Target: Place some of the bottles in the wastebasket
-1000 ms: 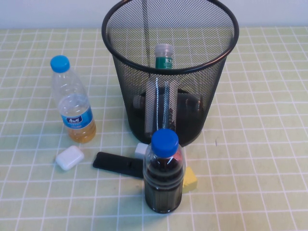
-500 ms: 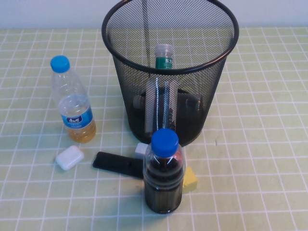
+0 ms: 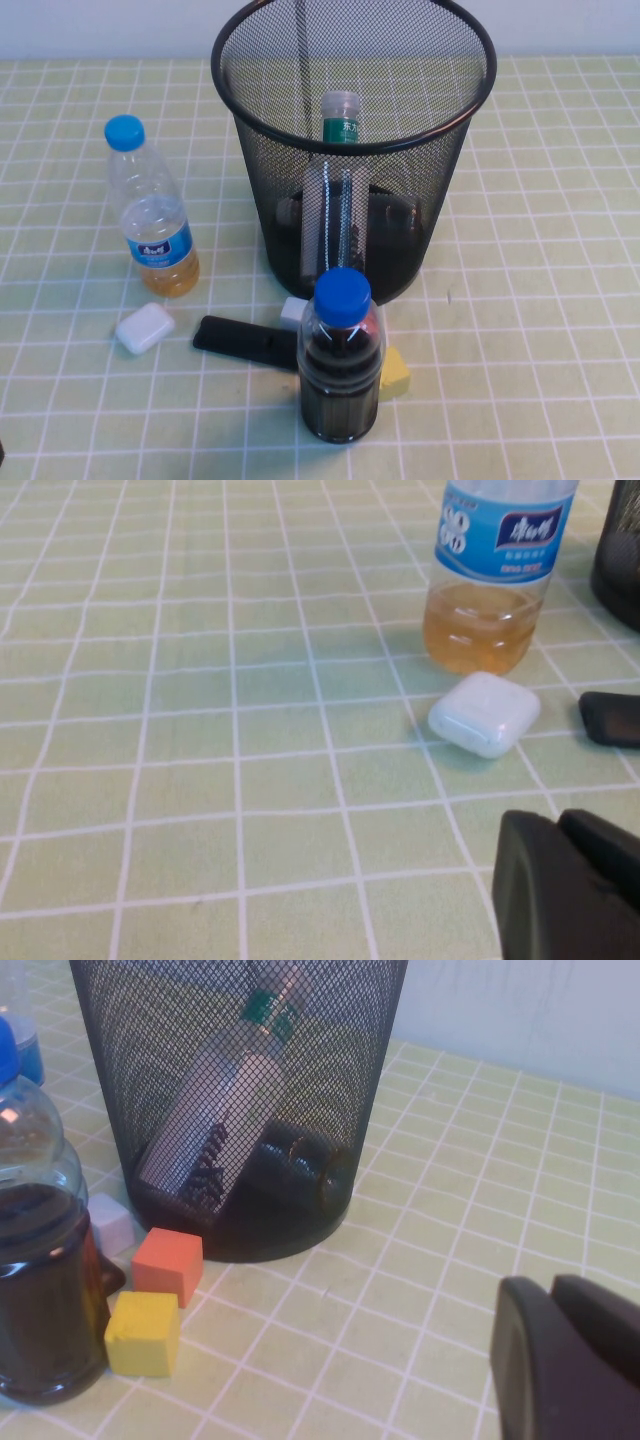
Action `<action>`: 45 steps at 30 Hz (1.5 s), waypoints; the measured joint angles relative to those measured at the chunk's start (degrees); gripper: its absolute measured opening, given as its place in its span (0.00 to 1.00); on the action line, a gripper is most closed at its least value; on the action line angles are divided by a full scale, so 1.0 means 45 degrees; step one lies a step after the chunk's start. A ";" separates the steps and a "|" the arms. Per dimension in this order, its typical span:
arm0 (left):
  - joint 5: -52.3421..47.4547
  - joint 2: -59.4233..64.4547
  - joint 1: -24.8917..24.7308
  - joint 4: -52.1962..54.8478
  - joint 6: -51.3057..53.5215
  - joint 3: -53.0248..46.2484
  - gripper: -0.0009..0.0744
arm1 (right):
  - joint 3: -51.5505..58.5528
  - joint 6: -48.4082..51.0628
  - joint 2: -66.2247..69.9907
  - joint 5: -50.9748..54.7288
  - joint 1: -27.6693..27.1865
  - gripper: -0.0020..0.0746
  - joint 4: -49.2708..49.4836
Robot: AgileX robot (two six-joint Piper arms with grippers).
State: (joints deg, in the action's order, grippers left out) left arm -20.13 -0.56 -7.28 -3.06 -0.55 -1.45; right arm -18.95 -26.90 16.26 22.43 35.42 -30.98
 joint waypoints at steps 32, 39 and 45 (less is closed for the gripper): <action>-0.0068 -0.0021 0.0486 0.0000 -0.0017 0.0000 0.01 | 0.0000 0.0000 0.0000 0.0000 -0.0222 0.03 -0.0061; -0.0068 -0.0021 0.0486 0.0000 -0.0017 0.0000 0.01 | 0.0269 -0.0140 -0.0243 -0.0387 -0.2797 0.03 0.0062; -0.0068 -0.0021 0.0486 0.0000 -0.0017 0.0000 0.01 | 0.2164 -0.0199 -0.1615 -0.1335 -0.5237 0.03 0.1489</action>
State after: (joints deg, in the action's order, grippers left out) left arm -20.44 -0.65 -5.09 -3.06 -0.63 -1.45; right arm -9.22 -27.79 8.99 16.43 11.85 -24.28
